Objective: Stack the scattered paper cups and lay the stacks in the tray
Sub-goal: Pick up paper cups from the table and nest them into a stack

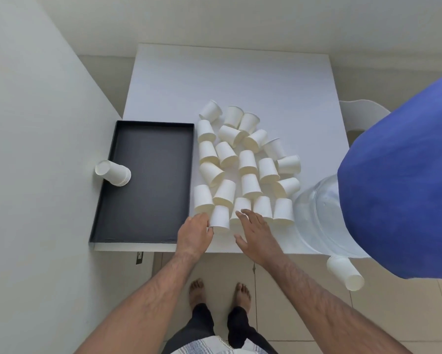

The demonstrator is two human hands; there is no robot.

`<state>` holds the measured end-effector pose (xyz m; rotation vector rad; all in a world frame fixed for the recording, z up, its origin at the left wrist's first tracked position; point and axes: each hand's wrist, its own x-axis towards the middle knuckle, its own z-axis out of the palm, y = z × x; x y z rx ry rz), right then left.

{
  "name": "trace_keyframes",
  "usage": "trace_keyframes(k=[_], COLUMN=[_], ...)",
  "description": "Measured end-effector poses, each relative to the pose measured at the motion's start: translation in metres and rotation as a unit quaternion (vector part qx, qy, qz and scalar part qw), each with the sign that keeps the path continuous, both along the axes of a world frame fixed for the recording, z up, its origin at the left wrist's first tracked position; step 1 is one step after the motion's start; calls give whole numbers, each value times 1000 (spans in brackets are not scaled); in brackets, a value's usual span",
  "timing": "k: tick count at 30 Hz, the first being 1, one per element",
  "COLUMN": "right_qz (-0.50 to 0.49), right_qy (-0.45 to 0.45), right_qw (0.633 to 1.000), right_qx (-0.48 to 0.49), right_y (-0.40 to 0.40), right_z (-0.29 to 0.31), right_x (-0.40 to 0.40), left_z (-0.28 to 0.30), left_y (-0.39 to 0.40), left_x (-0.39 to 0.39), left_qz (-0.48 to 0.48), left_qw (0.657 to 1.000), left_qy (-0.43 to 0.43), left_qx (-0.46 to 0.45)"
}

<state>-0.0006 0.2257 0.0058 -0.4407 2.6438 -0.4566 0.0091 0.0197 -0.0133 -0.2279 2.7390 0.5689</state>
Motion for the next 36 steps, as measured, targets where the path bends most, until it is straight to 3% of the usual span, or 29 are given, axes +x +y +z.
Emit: trace_keyframes(k=[7,15,25,29,31,33,36], right_qz=[3,48,-9,-64,-100,-122,-129], right_qy=[-11,-31,-4,8,-2,-11,-16], right_qw=[999,995,985,981,978,975,973], right_qx=[-41,-82,-171,-181,-183,-187,-189], right_y=[-1,-5,-22,-21,-18,-14,-9], right_z=[2,2,4,9,10,10,10], right_x=[4,4,4,-5,-8,-8,-6], left_z=[7,21,47,49,46,39,28], left_y=[-14,-28,-9,-12,-18,-28,-45], left_x=[8,19,3,-14,-21,-29,-48], left_qz=[65,177,177,160,140,91,-75], left_qw=[996,962,949,924,933,962,988], left_qy=[13,-49,-21,-21,8,43,49], left_qx=[63,201,259,347,332,255,123])
